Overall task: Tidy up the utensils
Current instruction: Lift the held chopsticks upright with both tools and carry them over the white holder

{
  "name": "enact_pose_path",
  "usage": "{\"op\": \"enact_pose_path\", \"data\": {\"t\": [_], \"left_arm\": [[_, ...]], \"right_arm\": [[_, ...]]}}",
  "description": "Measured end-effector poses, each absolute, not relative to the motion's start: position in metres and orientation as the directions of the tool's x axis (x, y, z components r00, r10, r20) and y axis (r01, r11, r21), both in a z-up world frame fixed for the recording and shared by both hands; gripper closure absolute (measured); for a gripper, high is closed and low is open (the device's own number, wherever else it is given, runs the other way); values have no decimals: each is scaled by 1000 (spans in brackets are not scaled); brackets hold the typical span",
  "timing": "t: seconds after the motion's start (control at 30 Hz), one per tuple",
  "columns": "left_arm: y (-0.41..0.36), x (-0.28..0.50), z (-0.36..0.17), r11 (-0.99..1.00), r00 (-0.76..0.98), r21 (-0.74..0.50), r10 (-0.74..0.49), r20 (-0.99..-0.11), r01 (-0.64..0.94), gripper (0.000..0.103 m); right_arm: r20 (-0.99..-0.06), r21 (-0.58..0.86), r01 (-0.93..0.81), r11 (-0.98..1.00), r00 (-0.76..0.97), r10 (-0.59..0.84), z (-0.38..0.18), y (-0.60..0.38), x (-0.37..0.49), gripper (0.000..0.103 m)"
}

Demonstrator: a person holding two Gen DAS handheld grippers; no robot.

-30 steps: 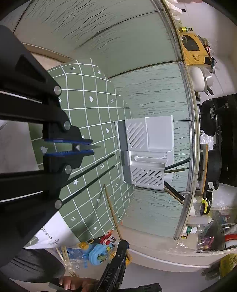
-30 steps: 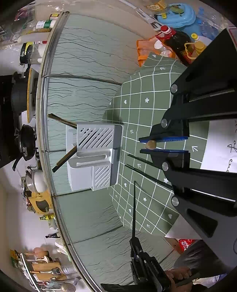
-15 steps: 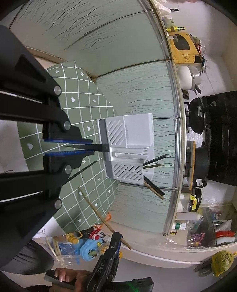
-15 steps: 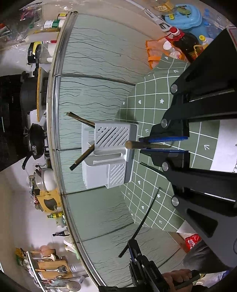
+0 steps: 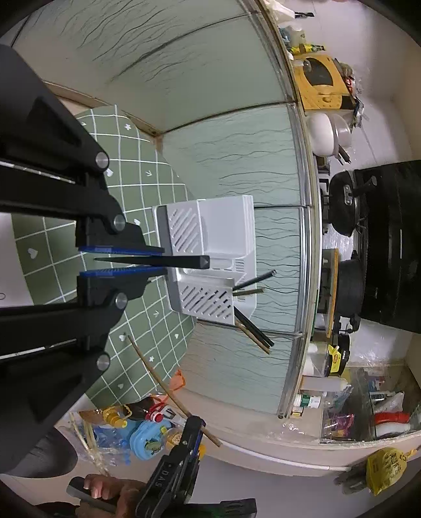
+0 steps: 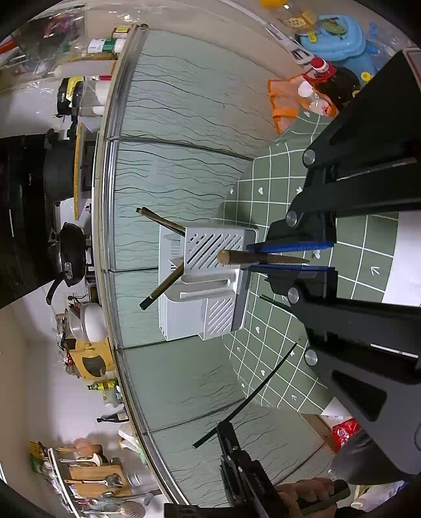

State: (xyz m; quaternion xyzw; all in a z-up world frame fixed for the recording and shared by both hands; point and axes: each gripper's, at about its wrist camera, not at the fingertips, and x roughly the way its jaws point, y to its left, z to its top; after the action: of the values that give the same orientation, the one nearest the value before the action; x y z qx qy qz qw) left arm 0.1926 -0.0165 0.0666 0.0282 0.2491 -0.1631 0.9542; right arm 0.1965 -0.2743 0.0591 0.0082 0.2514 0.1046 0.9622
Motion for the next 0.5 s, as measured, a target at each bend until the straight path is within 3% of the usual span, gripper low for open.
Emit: {"op": "enact_pose_path", "data": {"t": [0.5], "left_arm": [[-43, 218, 108, 934, 826, -22, -327, -459, 357, 97]], "right_arm": [[-475, 42, -205, 978, 857, 200, 103, -277, 215, 96]]}}
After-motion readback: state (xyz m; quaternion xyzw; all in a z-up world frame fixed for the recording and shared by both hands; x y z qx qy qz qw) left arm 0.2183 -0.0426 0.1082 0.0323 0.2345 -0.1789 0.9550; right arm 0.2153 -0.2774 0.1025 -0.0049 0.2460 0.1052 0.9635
